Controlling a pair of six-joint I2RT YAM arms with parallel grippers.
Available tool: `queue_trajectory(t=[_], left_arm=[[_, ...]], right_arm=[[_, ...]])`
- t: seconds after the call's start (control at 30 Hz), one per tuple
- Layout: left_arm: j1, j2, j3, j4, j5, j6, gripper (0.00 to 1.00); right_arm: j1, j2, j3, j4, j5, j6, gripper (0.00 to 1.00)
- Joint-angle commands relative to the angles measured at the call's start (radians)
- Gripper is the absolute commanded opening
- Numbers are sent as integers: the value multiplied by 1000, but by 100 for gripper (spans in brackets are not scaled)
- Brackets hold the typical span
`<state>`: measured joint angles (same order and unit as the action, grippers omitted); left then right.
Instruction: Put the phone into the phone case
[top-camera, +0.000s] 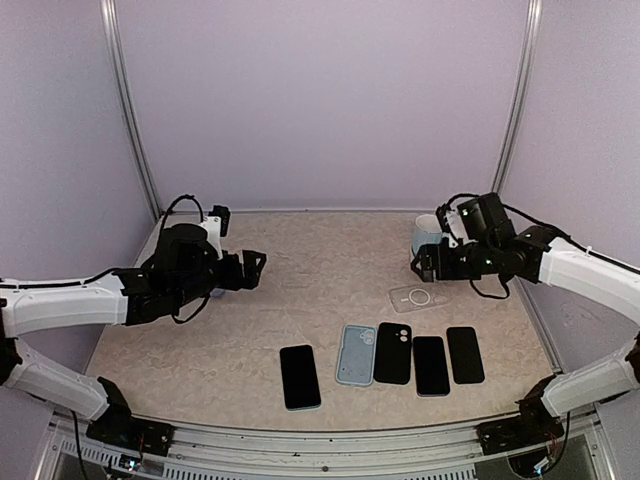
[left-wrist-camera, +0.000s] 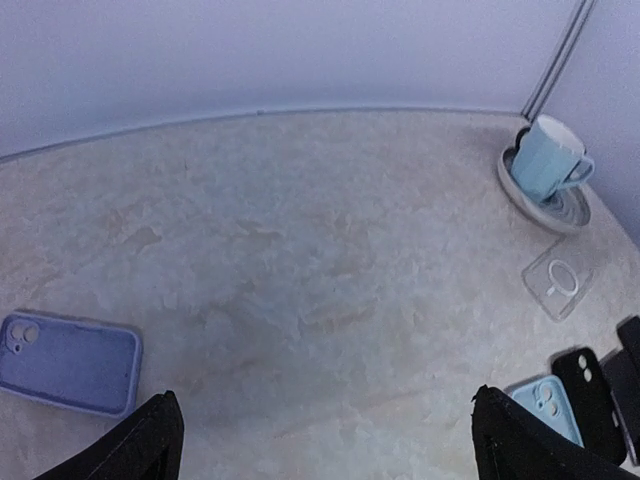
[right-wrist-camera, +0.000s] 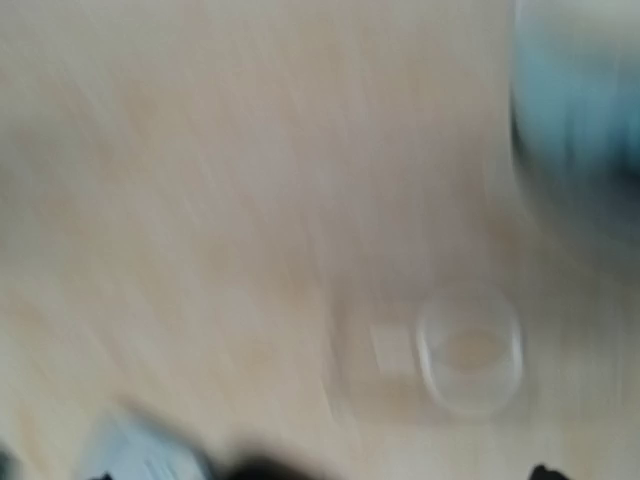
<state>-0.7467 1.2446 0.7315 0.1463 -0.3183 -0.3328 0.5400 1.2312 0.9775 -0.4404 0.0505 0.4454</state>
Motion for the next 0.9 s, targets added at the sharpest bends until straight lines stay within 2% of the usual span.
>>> queue_trajectory(t=[0.0,0.2,0.3,0.57,0.7,0.87], left_arm=[[-60,72,-20,-184,24,-23,99],[-120,148,20,-160,21,-12,98],[-132,180,40,-154,28,5,98],[-144,223,58,-113,55,18,98],[-151,238,67,-119,60,33,94],[-208,276,170,-109,189,149,79]], right_arm=[[121,59,-44,-405,201,200,90],[234,112,-189,-348,59,346,90],[248,126,-228,-333,58,389,92],[308,230,-200,-294,58,431,90],[334,315,-170,-321,67,423,89],[333,355,-213,-244,33,409,87]])
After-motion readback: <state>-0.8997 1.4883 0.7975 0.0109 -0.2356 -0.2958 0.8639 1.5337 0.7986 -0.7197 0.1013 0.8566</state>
